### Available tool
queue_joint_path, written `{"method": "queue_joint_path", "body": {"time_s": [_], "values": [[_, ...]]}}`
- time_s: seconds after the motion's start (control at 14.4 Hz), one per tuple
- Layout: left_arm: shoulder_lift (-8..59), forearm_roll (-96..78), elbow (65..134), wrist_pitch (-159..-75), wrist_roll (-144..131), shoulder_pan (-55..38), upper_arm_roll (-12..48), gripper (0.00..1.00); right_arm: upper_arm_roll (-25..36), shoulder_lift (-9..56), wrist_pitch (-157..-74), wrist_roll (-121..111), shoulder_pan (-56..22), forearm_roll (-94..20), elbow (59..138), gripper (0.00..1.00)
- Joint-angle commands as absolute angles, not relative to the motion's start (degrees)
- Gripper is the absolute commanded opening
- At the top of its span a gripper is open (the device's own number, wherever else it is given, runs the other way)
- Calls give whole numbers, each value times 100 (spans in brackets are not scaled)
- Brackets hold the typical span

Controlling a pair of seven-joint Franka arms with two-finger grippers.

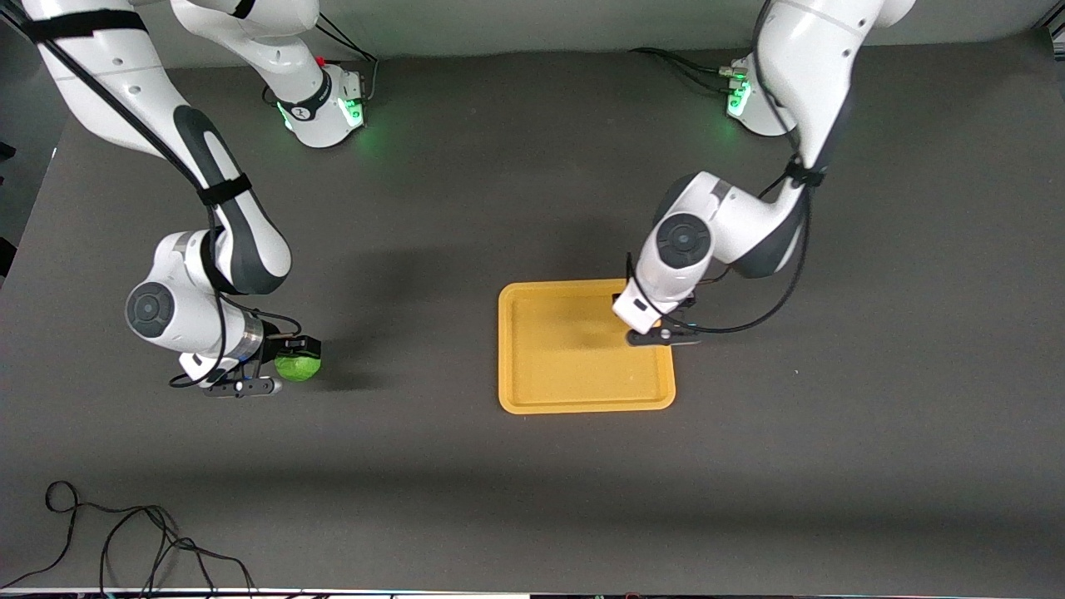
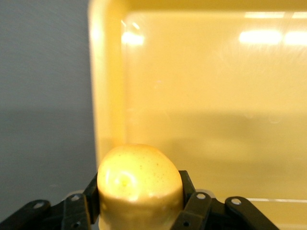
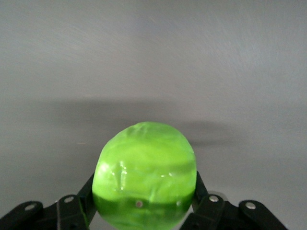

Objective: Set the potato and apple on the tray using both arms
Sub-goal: 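Set the potato on the tray while the right gripper lifts the apple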

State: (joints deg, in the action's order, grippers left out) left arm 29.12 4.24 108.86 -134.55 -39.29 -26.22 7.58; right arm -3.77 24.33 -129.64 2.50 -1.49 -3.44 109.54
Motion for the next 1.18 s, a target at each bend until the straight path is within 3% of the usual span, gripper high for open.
{"method": "queue_joint_path", "body": {"time_s": [0.0,0.14,0.28,0.42,0.56,0.91,1.11], "values": [[3146,711,10723,-13754,-4315,-2716,633,47,-360,2329,-12306,1078,-666,-404,10259,35],[3225,712,10723,-13895,-4333,-2716,624,52,-369,2382,-12305,1763,-1105,-431,9933,35],[3261,712,10723,-13922,-4333,-2707,615,64,-369,2679,-12305,2466,-1492,-431,9486,35],[3296,712,10714,-13931,-4333,-2707,606,92,-369,3048,-12305,3047,-1879,-431,8950,35],[3296,721,10723,-13922,-4333,-2698,598,100,-369,3365,-12305,3452,-1995,-431,8492,35],[2902,712,10723,-13755,-4324,-2541,580,100,-387,3892,-12305,4147,-2415,-448,7788,35],[2349,686,10644,-13133,-3975,-2050,606,100,-448,4305,-12305,4210,-2793,-518,7323,34]]}}
